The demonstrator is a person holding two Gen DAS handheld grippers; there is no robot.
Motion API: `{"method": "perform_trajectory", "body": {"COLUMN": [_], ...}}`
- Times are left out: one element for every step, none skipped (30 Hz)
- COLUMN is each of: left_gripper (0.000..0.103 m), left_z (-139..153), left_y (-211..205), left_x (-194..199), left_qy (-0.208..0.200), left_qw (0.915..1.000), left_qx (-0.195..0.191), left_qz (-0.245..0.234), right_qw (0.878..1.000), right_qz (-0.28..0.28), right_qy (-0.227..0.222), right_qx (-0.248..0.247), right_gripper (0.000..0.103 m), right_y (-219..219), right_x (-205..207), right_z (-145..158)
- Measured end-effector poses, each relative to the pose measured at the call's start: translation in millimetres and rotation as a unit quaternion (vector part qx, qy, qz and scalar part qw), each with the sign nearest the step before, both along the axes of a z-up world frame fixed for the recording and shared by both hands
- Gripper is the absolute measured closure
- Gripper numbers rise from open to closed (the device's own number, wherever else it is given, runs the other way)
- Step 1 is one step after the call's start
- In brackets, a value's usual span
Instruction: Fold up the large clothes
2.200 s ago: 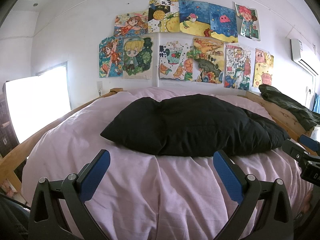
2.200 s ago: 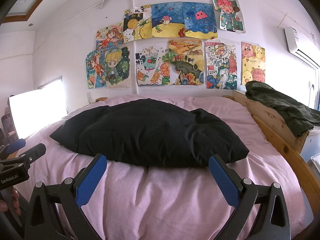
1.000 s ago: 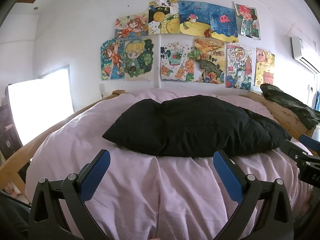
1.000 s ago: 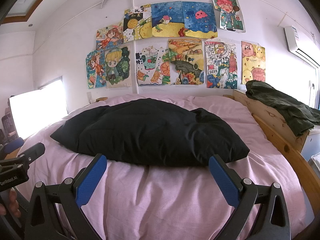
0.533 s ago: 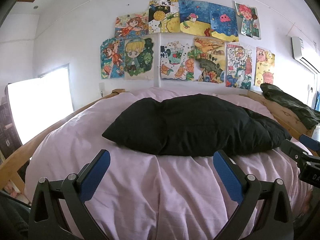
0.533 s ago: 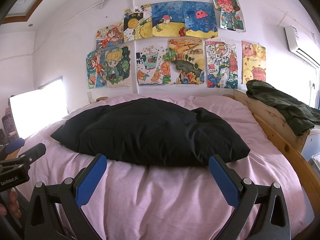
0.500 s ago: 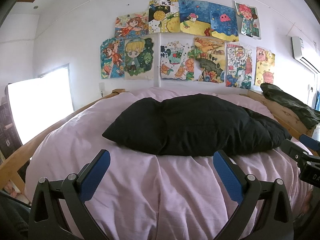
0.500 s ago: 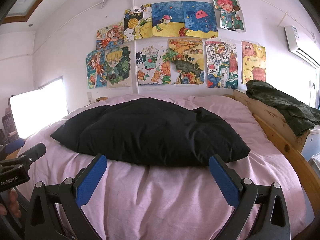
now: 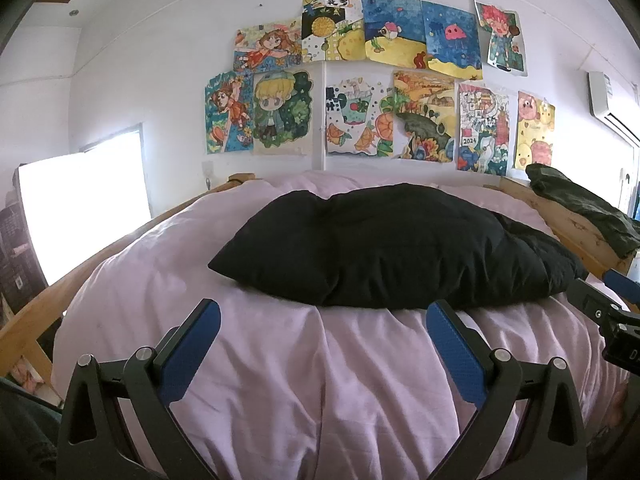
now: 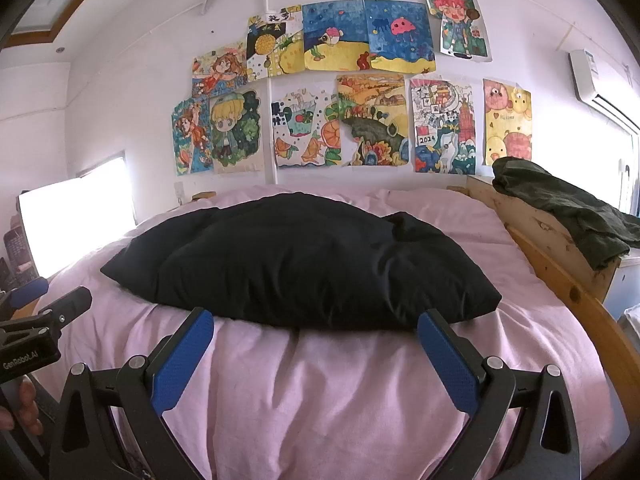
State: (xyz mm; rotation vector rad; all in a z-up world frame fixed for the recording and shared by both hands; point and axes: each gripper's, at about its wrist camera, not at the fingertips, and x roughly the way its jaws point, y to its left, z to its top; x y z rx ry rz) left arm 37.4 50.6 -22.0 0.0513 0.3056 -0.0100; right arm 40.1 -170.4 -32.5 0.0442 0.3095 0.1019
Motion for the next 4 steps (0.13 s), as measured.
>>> {"method": "perform_trajectory", "body": {"left_gripper": [0.002,0.002,0.002,0.002], "left_z": [-0.2,-0.4,0.2,-0.4], "left_y": [0.3,0.5,-0.4,0.6], "left_x": [0.0,0.1,0.5,0.3], "left_qy": [0.0,0.0,0.0,0.001], "left_qw": [1.0,1.0,1.0,1.0], "left_qx": [-0.001,-0.001,0.001,0.002], "left_qz": [0.0,0.0,0.0,0.0], "right_qw": [1.0,1.0,1.0,1.0], "right_qz": [0.0,0.0,0.0,0.0], "right_qy": [0.0,0.0,0.0,0.0], "right_qx": [0.0,0.0,0.0,0.0], "right_gripper": [0.0,0.0,0.0,0.0], "right_y": [0.0,0.0,-0.7,-0.1], "right_x": [0.0,-0.1,0.0,0.0], "right_z": [0.2,0.3,0.4,0.3]}}
